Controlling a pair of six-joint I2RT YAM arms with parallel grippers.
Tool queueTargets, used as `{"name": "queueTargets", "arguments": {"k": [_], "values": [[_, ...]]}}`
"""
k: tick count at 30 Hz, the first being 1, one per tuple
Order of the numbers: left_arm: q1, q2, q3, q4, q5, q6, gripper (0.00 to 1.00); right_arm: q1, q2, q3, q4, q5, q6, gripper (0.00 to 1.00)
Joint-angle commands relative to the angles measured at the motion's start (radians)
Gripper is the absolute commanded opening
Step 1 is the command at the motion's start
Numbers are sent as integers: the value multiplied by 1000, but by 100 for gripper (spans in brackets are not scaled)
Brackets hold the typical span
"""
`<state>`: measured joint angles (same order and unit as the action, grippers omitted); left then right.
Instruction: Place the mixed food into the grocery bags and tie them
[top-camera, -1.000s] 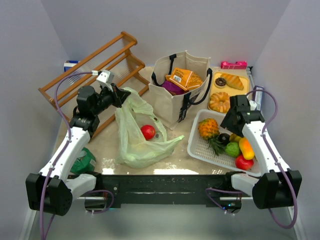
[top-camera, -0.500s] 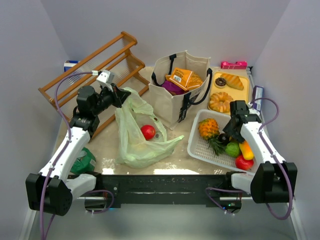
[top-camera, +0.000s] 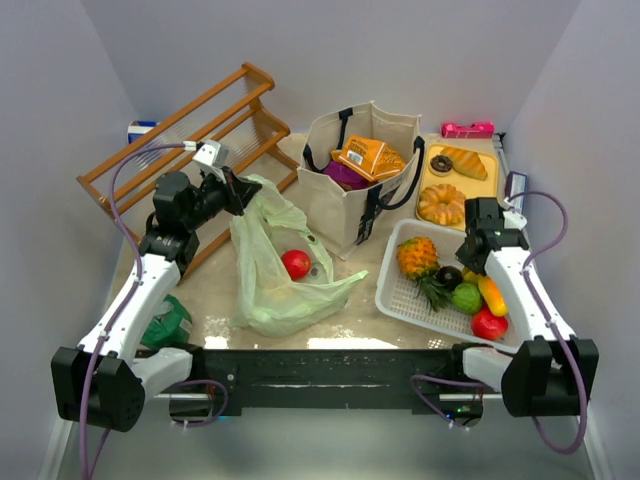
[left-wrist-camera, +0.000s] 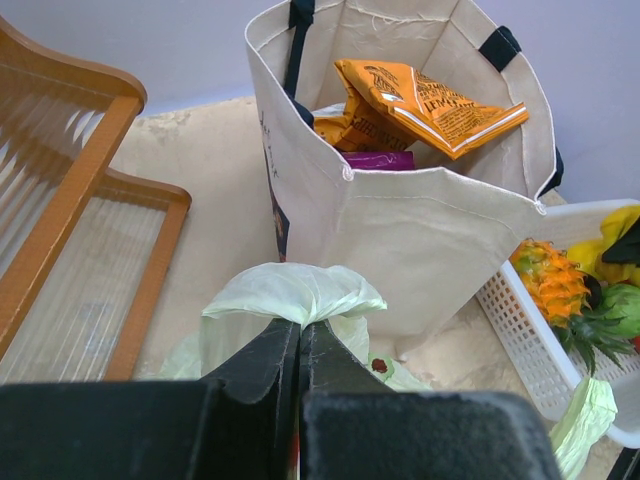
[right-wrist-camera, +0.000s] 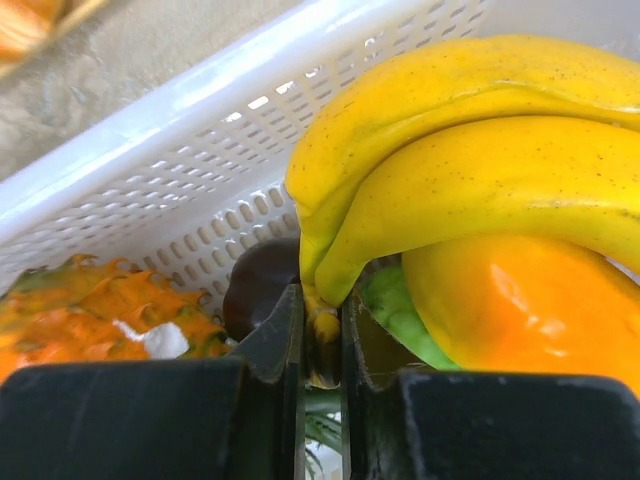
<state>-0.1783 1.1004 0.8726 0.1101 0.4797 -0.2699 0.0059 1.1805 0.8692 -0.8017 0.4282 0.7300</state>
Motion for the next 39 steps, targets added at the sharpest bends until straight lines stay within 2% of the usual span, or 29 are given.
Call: {"name": "queueTargets", "arguments": {"k": [1, 7, 9, 10, 12, 13, 15, 20, 22, 29, 33, 39], "values": [[-6, -22, 14, 40, 14, -2, 0, -3, -119, 138, -24, 60, -27, 0], [-6, -19, 12, 43, 20, -3, 0, 0, -188, 267, 22, 98, -155, 0], [-6, -16, 14, 43, 20, -3, 0, 9, -186, 293, 45, 38, -190, 0], [-6, -16, 11, 43, 19, -3, 0, 19, -209, 284, 83, -109, -216, 0], [-6, -14, 12, 43, 19, -3, 0, 86, -243, 231, 207, -247, -273, 0], [-6, -11, 12, 42, 19, -2, 0, 226, -261, 206, 251, -291, -282, 0], [-6, -10, 11, 42, 16, -2, 0, 355, -237, 205, 248, -286, -305, 0], [-6, -11, 12, 37, 10, 4, 0, 564, -248, 217, 237, -292, -360, 0], [-6, -11, 14, 37, 7, 5, 0, 641, -269, 217, 283, -403, -395, 0], [-6, -11, 14, 30, -10, 12, 0, 816, -184, 238, 373, -707, -345, 0], [-6, -10, 12, 30, -12, 12, 0, 925, -150, 215, 574, -903, -267, 0], [-6, -11, 14, 30, -10, 12, 0, 927, 31, 260, 667, -887, -216, 0]]}}
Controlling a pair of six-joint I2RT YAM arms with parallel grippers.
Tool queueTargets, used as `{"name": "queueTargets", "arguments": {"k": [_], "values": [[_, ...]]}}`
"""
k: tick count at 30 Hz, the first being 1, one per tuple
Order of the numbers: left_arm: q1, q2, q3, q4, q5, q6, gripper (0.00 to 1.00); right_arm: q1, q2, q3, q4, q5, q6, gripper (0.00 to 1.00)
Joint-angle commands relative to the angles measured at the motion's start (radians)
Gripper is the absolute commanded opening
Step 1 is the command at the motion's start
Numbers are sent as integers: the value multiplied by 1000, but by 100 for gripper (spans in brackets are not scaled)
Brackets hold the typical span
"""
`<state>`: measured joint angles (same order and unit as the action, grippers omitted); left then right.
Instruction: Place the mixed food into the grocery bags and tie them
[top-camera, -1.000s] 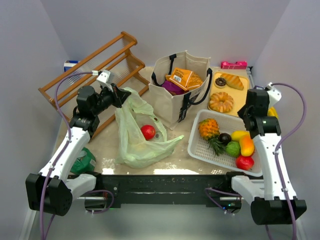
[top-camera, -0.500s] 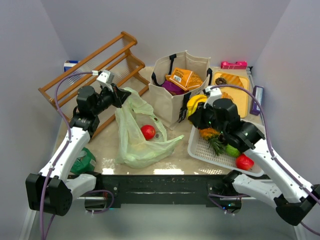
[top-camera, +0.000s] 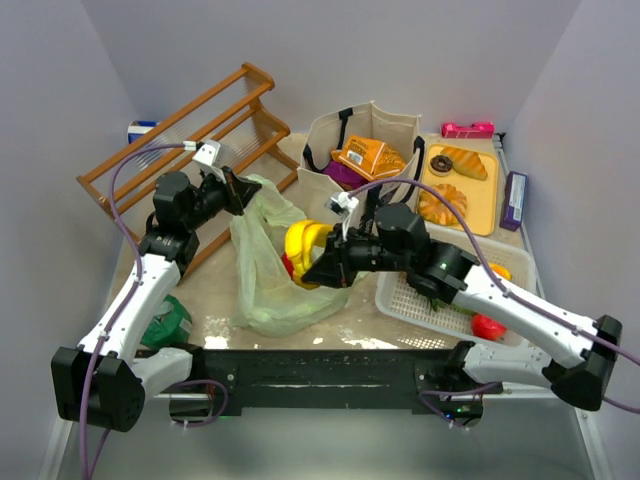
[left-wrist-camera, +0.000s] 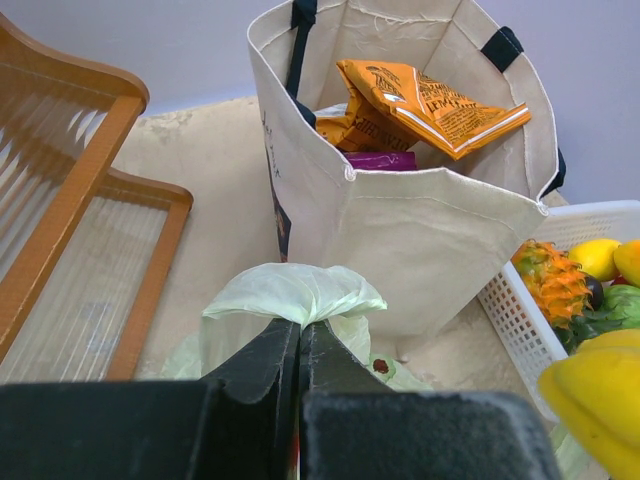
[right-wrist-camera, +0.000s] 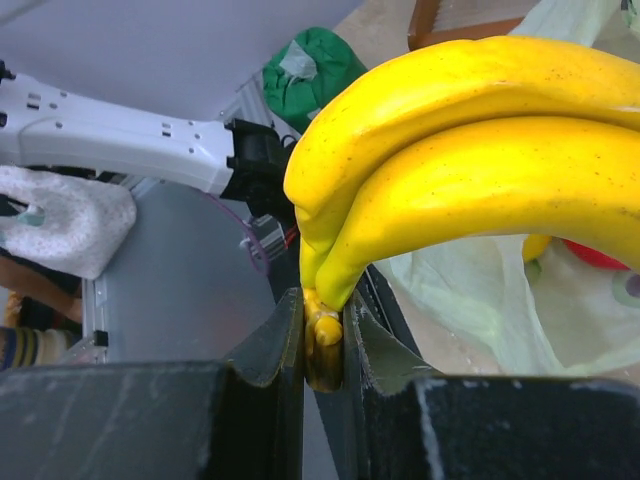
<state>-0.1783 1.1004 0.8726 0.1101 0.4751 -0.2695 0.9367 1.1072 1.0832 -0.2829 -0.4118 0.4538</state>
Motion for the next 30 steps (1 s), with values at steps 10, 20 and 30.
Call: {"name": "queueTargets", "arguments": {"k": [10, 20, 30], "values": [[-6, -17, 16, 30, -4, 16, 0, -42, 451, 185, 278, -73, 138, 0], [-6, -24, 16, 33, 0, 12, 0, -185, 566, 103, 403, -82, 226, 0], [-9, -17, 11, 51, 42, 0, 0, -184, 692, 188, 367, 11, 213, 0]]}}
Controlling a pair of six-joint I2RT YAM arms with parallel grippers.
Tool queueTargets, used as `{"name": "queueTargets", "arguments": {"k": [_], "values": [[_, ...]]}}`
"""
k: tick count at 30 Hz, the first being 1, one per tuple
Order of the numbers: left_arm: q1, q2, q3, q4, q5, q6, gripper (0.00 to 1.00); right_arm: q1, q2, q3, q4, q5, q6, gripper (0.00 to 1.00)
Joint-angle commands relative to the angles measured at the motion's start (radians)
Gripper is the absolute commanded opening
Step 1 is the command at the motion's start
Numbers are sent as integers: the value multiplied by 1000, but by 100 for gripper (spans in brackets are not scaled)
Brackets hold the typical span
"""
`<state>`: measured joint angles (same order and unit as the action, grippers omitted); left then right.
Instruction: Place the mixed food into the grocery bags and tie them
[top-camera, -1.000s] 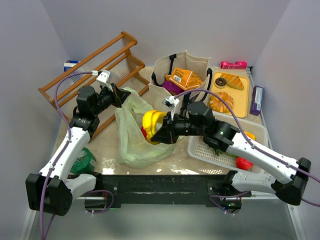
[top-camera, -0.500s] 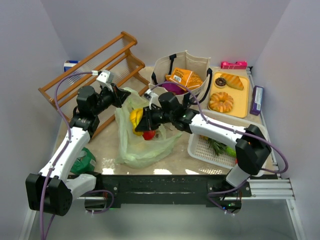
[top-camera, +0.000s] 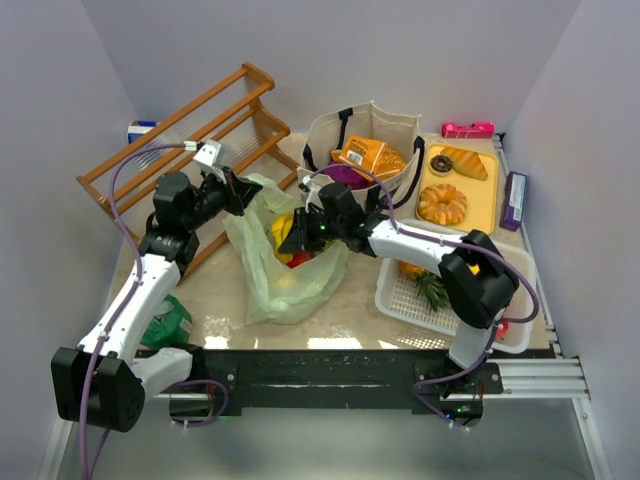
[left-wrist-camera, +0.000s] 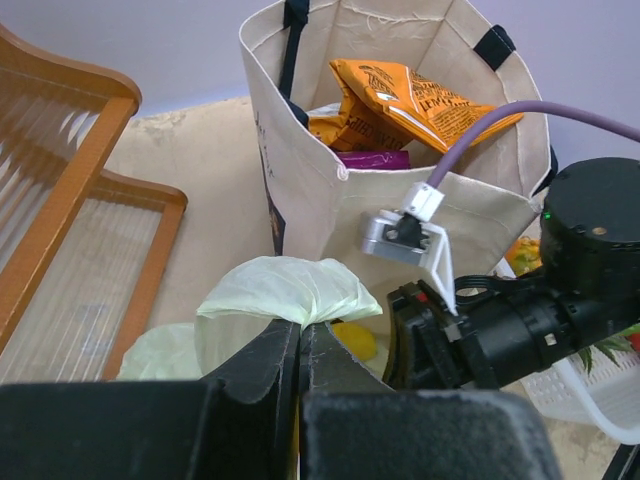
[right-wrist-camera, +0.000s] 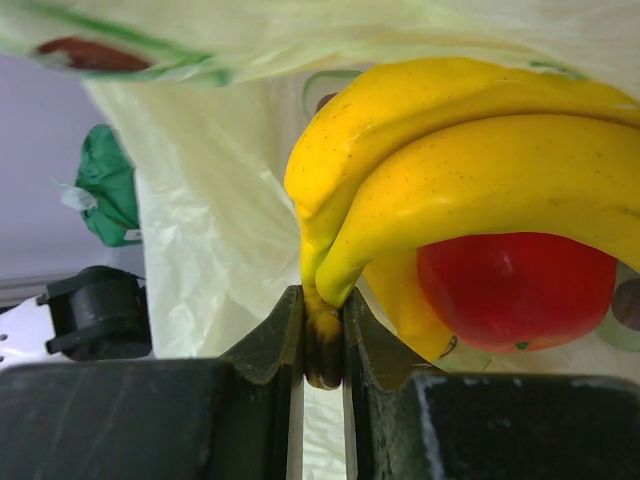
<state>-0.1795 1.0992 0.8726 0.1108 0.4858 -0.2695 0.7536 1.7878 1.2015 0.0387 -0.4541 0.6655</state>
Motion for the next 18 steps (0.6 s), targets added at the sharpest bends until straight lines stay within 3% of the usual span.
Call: {"name": "queueTargets", "arguments": {"k": [1, 12, 18], "values": [[-9, -16, 11, 52, 34, 1, 0, 0, 22, 78, 47, 64, 3, 0], [-20, -19, 3, 72, 65, -16, 0, 33, 64, 150, 95, 360, 65, 0], [-21, -12, 3, 72, 56, -19, 0, 85, 110, 199, 87, 365, 48, 0]]}}
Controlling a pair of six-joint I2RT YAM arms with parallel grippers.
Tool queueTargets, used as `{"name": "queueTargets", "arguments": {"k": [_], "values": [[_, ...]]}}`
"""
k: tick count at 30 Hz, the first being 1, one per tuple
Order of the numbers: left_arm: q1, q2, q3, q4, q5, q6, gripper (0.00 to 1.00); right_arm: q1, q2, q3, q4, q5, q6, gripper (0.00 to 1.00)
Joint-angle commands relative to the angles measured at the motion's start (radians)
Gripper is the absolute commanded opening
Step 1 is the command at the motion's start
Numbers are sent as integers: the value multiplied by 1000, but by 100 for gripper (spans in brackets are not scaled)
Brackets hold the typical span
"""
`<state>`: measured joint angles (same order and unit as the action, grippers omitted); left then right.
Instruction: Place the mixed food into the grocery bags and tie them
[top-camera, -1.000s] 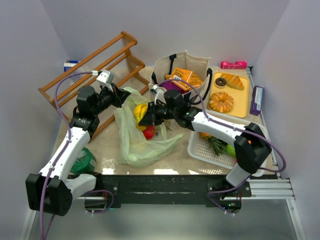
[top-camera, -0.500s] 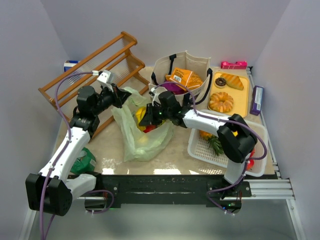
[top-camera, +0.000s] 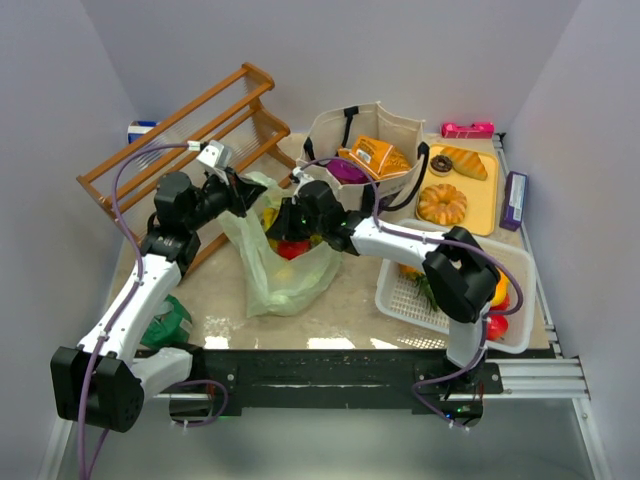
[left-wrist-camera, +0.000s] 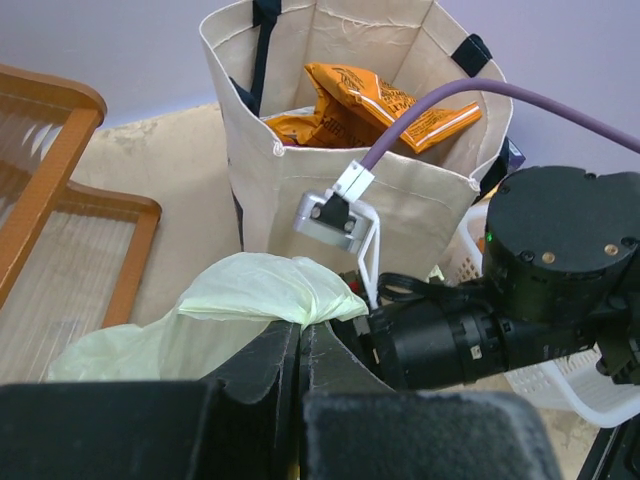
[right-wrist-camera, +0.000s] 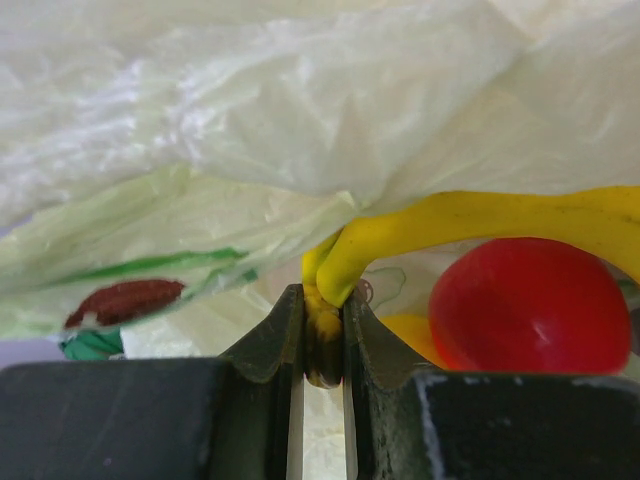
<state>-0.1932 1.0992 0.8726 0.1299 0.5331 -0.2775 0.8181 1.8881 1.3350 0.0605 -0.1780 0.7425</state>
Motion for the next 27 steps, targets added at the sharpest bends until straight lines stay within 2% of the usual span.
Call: {"name": "queueTargets", "arguments": {"k": [1, 3, 4, 7, 8, 9, 12, 17, 20, 24, 27], "values": [[-8, -10, 3, 48, -1, -9, 0, 26, 6, 66, 52, 81, -32, 0], [-8, -12, 9, 28, -41, -5, 0, 36, -7, 52, 42, 77, -46, 9], [-8, -12, 11, 21, -53, -5, 0, 39, -26, 44, 35, 72, -52, 25], [-9, -16, 12, 5, -97, -5, 0, 44, -79, 13, 12, 66, -71, 51], [-8, -15, 9, 4, -107, -6, 0, 44, -93, 7, 6, 57, -77, 56], [-8, -18, 9, 4, -111, -9, 0, 46, -107, -8, -7, 52, -83, 66], [-8, -16, 8, 0, -122, -11, 0, 46, -167, -37, -39, 46, -94, 77], [-9, -19, 9, -7, -146, -9, 0, 46, -285, -105, -93, 58, -98, 79], [-8, -19, 8, -9, -154, -9, 0, 46, -358, -109, -174, 118, -100, 79], [-8, -16, 8, -10, -156, -8, 0, 46, -434, -88, -396, 366, -83, 82], [-8, -16, 9, -12, -154, -9, 0, 44, -461, -91, -499, 469, -51, 86]]}}
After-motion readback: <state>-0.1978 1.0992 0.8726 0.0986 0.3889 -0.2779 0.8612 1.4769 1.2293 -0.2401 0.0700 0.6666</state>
